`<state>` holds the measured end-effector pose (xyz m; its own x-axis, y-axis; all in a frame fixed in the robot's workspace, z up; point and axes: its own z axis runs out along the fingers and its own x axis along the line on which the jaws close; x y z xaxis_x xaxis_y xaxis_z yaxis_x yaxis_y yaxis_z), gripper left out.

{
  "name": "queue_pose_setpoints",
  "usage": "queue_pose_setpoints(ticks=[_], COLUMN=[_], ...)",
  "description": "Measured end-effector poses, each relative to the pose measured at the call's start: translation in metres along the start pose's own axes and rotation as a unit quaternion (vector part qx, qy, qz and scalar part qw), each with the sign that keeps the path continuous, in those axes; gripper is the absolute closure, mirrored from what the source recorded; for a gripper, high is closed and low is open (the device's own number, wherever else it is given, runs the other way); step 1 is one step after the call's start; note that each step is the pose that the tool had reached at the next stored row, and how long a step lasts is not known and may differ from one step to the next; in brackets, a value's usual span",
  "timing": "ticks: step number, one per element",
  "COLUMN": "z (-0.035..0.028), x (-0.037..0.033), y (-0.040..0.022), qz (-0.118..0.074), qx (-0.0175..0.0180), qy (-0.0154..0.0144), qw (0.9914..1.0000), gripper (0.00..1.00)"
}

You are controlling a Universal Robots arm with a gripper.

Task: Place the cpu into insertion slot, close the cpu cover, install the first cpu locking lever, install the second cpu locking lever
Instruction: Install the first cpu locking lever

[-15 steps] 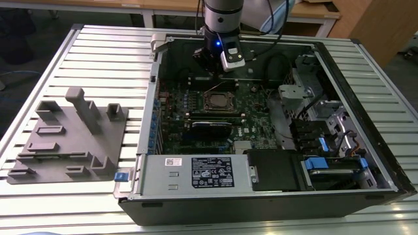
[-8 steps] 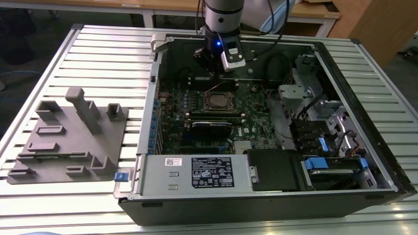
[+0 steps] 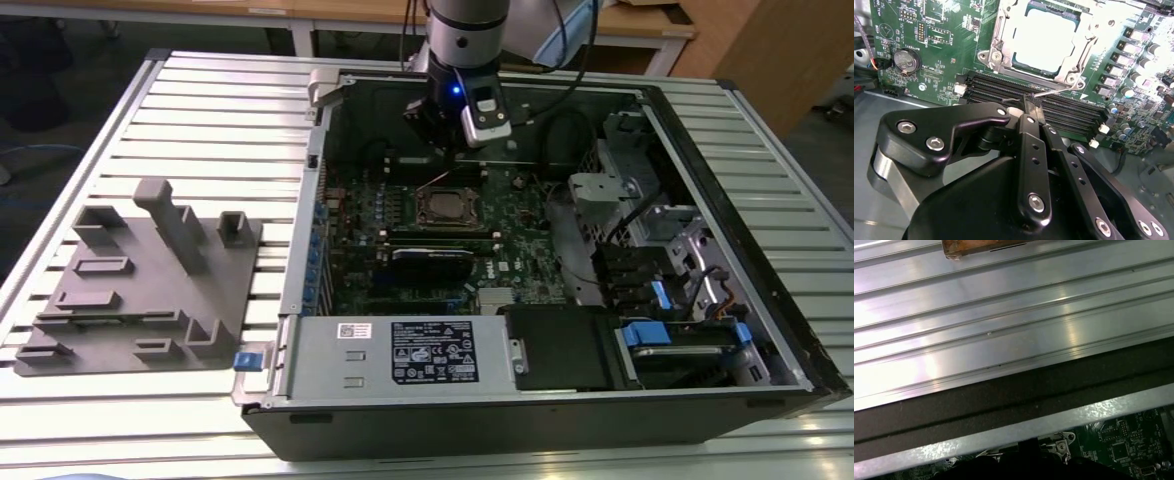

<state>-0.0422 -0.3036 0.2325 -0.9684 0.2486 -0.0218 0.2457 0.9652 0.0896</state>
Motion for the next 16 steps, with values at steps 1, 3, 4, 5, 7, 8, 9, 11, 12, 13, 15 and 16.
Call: queue_pose_setpoints(ticks=[1,3,4,5,7,8,9,11,12,13,15,16], z=[0.0000,0.0002,0.0002,0.0003,0.0013,0.0021,0.0026,0.0027,0.0027,0.0041,0.0055,0.0056], x=[0.0000,0.0000,0.0000,0.0000,0.0000,0.0000,0.0001,0.0001,0.0001,0.0001,0.0001,0.0001], y=[0.0000,0.0000,0.0000,0.0000,-0.0001,-0.0002,-0.0002,-0.0003,-0.0003,-0.0004,-0.0005,-0.0005], qz=[0.000,0.000,0.000,0.000,0.000,0.000,0.000,0.000,0.000,0.000,0.000,0.000], qx=[0.0001,0.0000,0.0000,0.0000,-0.0002,-0.0001,0.0000,0.0001,0.0001,0.0000,0.0000,0.0000], qy=[0.0000,0.0000,0.0000,0.0000,-0.0001,0.0000,0.0000,0.0000,0.0000,0.0000,0.0000,0.0000], qw=[1.00000,1.00000,1.00000,1.00000,1.00000,1.00000,1.00000,1.00000,1.00000,1.00000,1.00000,1.00000], gripper=[0.89,0.89,0.89,0.89,0.89,0.89,0.89,0.89,0.89,0.89,0.89,0.89])
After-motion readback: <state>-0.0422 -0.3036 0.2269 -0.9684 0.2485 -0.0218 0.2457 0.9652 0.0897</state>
